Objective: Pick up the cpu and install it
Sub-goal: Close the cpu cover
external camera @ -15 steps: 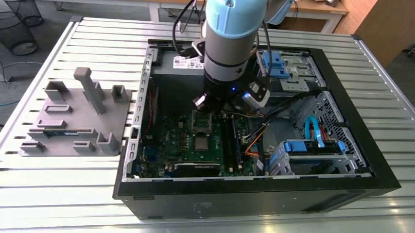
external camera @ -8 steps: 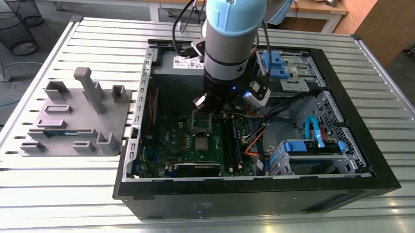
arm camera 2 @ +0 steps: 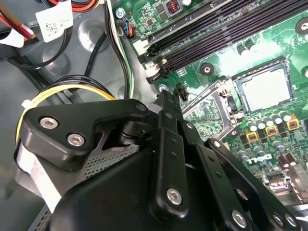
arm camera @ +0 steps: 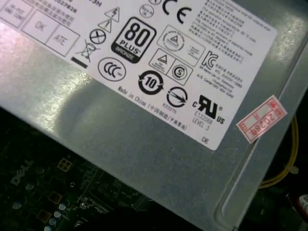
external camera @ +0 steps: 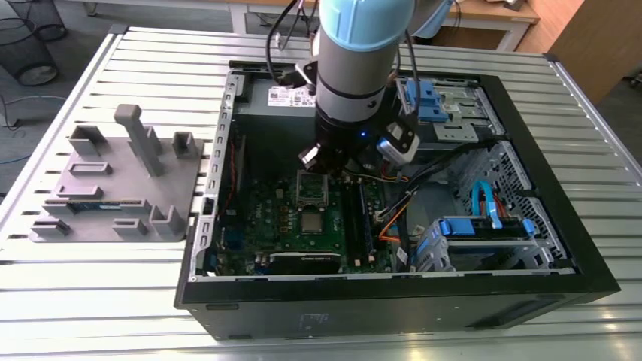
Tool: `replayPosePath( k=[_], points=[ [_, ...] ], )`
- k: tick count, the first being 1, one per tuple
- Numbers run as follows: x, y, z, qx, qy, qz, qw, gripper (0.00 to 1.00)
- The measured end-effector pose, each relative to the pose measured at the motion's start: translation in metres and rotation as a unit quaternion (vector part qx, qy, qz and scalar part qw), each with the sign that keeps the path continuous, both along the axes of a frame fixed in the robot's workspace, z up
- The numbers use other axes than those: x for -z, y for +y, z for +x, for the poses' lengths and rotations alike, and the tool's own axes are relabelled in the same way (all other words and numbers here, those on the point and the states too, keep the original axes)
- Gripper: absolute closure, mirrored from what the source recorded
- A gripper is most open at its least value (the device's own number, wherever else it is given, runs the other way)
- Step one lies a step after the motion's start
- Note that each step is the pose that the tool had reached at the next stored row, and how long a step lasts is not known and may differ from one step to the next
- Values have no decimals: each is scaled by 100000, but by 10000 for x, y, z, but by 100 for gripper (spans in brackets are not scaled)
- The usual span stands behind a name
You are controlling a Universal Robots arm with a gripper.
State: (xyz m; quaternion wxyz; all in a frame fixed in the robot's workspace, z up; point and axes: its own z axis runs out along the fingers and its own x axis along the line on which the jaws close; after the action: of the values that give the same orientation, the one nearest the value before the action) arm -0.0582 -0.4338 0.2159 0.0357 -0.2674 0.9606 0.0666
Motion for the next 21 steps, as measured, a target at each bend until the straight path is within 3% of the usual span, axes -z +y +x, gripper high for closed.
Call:
replayPosePath(
  k=[21],
  points=[
    [-36,14,0,-1032,-3,-82,99995,89]
  ],
)
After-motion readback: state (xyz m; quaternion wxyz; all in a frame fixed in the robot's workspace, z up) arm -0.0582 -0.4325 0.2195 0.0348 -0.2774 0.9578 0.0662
